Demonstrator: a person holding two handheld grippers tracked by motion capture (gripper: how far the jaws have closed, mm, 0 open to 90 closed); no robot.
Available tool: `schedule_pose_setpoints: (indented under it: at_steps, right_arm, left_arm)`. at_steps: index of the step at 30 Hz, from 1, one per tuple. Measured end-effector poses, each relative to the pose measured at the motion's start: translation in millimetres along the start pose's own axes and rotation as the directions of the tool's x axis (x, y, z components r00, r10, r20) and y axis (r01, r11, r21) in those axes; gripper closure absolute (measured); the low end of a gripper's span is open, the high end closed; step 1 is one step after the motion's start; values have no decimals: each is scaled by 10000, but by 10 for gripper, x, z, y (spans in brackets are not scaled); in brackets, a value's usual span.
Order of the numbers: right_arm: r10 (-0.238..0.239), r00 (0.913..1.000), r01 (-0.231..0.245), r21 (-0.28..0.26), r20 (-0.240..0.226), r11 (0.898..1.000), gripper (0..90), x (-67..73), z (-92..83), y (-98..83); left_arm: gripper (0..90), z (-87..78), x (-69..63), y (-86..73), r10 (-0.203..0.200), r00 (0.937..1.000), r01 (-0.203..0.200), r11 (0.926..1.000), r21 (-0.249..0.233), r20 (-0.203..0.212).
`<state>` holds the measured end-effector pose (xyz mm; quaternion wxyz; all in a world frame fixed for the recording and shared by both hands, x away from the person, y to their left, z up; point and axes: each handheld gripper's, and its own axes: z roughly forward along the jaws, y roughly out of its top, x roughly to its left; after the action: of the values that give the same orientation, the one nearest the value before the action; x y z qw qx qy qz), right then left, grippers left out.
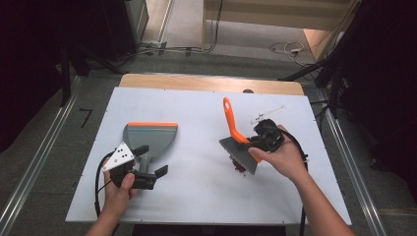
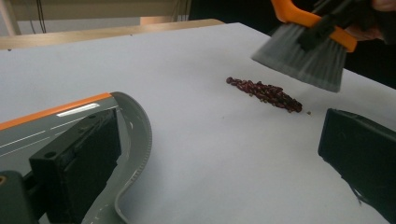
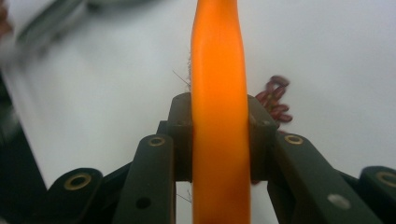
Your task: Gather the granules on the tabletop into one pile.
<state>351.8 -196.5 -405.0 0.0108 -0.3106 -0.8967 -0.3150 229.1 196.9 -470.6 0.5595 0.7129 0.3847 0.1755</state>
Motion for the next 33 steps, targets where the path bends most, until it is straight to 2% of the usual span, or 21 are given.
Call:
schedule_pose_setpoints:
  at_steps: [1, 2, 5, 7, 12, 15, 16, 17, 19, 20, 22, 24, 26, 28, 29, 30, 33]
  right_arm:
    - [-529, 9985, 532, 222, -113, 9983, 685, 25, -11, -32]
    - [-1119, 9935, 1126, 357, -224, 9930, 685, 44, -11, -72]
    - [-1875, 9819, 1891, 904, -258, 9778, 685, 92, 5, -189]
    - [-2476, 9685, 2491, 1153, -275, 9616, 685, 119, 19, -260]
    - [-2920, 9496, 3078, 1624, -1141, 9375, 685, 115, 148, -382]
    - [-3210, 9399, 3380, 1828, -1163, 9232, 686, 90, 257, -403]
    - [-3163, 9423, 3315, 1752, -1096, 9270, 685, 66, 270, -394]
    - [-3231, 9398, 3375, 1537, -1116, 9287, 684, 31, 289, -381]
    - [-3193, 9413, 3327, 1406, -1099, 9325, 683, -37, 313, -360]
    - [-3073, 9455, 3206, 1445, -1075, 9361, 683, -60, 316, -350]
    - [-3132, 9433, 3263, 1340, -1102, 9357, 683, -108, 335, -328]
    - [-3032, 9478, 3140, 1240, -984, 9413, 682, -144, 352, -305]
    - [-3055, 9465, 3170, 1214, -1040, 9406, 682, -182, 363, -286]
    - [-2979, 9496, 3086, 1243, -972, 9430, 682, -206, 373, -266]
    - [-3121, 9447, 3227, 1172, -1003, 9392, 682, -224, 381, -255]
    - [-3033, 9481, 3135, 1208, -953, 9419, 682, -230, 381, -241]
    - [-3023, 9507, 3085, 1105, -691, 9448, 681, -272, 387, -204]
  left_arm:
    - [0, 2, 0, 0, -7, 10000, 7, 10000, 1, -5]
    - [0, 5, -2, -1, -22, 10000, 22, 10000, 5, 1]
    - [0, 12, -7, 1, -15, 10000, 15, 10000, -17, -1]
    - [0, 10, -8, 4, -17, 10000, 17, 10000, -6, -21]
    - [0, 20, -10, 7, -59, 10000, 58, 10000, -24, -16]
    - [0, 26, -12, 6, -23, 10000, 23, 10000, 26, -27]
    - [0, 26, -11, 5, -23, 10000, 23, 10000, 30, -32]
    - [0, 25, -9, 5, -25, 10000, 25, 10000, 24, -39]
    - [0, 20, -4, 4, -56, 10000, 56, 10000, -1, -38]
    - [0, 17, -2, 5, -54, 10000, 54, 10000, 12, -45]
    - [0, 14, 3, 3, -54, 10000, 55, 10000, 13, -60]
    - [0, 13, 3, 3, -69, 10000, 69, 10000, -6, -61]
    - [0, 11, 0, 4, -70, 9999, 70, 10000, -12, -75]
    - [0, 10, -1, 4, -67, 10000, 67, 10000, -29, -65]
    - [0, 10, -1, 4, -67, 10000, 67, 10000, -28, -61]
    - [0, 11, -1, 4, -73, 10000, 73, 10000, -27, -64]
    - [0, 13, -5, 6, -83, 10000, 83, 10000, -28, -55]
